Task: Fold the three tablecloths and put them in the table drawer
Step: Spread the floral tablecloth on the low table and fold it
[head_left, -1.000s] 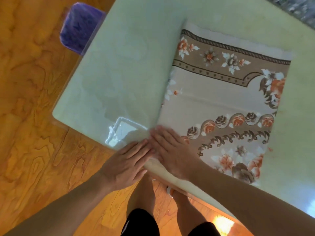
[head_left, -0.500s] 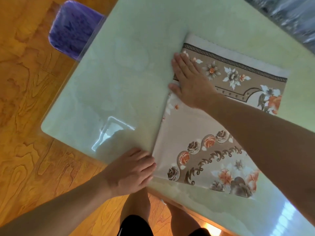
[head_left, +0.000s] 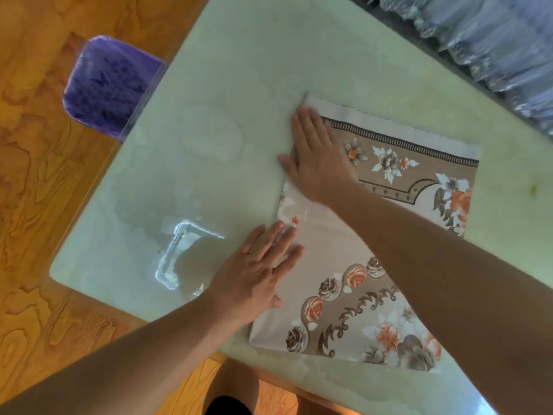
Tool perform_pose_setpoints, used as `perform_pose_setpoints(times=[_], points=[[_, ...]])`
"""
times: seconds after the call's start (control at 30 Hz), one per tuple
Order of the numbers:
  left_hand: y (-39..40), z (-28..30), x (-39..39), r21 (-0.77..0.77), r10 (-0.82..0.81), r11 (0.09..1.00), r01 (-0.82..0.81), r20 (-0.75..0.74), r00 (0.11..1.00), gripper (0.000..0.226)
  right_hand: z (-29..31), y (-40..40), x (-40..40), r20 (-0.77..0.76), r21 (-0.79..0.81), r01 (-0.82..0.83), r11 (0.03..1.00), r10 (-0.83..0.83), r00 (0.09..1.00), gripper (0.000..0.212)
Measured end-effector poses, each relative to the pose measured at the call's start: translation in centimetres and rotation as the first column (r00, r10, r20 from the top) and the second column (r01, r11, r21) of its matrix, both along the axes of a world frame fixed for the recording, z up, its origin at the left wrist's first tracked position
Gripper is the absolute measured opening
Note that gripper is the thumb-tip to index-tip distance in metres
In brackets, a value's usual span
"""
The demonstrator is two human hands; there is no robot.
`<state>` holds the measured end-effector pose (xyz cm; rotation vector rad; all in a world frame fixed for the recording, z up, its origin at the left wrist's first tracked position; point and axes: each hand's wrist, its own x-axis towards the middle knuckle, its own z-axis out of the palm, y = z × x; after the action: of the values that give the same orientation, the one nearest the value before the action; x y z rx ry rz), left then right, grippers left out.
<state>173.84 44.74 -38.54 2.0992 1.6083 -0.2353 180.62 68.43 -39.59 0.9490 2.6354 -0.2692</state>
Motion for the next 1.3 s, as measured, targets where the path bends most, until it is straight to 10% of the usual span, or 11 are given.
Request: perform_pose_setpoints(times=[0.37,0.5,0.57,0.67,0.8,0.97,1.07,1.2,1.3], points=[[0.6,0.8,0.3,-0.097,-0.019,0.995,0.013,-0.061,0.998,0.108,1.4,4.4,-3.5,0.031,-0.108,0.111,0.988,-0.108,0.994,0.083],[-0.4,2.9,2.3,-0.091,0.285,0.955,-0.283,0.017,0.958,0.107,4.2,1.5,2.7,-0.3,-0.112,0.221,0.969,-0.245,0.922,0.067],[-2.0,3.8,4.1,-0.044,0.537,0.843,-0.535,0.108,0.837,0.096,5.0,-2.2,9.6,-0.329,-0.187,0.459,0.869,-0.495,0.804,0.063],[-4.7,4.9,6.5,-0.143,0.822,0.561,-0.816,0.218,0.526,0.068,5.5,-9.6,22.6,-0.118,-0.192,0.869,0.456,-0.89,0.441,0.063],[-5.5,6.0,8.7,-0.346,0.968,0.226,-0.911,0.187,0.169,0.04,5.5,-18.7,32.2,0.023,-0.193,0.981,0.02,-0.999,0.025,0.05],[-3.4,7.6,9.1,-0.638,0.993,-0.097,-0.764,-0.007,-0.12,0.022,4.6,-20.2,34.2,0.017,-0.339,0.933,-0.119,-0.993,-0.12,0.048],[-3.4,9.7,9.9,-0.708,0.972,-0.077,-0.702,0.103,-0.21,0.051,5.6,-20.3,35.0,0.039,-0.35,0.936,0.035,-0.998,0.052,0.061],[-1.8,14.4,11.7,-0.659,0.91,0.167,-0.733,0.389,-0.142,0.053,8.3,-22.2,34.5,-0.143,-0.321,0.561,0.763,-0.625,0.767,0.105],[-0.1,17.1,12.4,-0.724,0.866,0.19,-0.663,0.442,-0.235,0.028,7.4,-22.7,34.8,-0.179,-0.191,0.496,0.847,-0.527,0.831,0.097]])
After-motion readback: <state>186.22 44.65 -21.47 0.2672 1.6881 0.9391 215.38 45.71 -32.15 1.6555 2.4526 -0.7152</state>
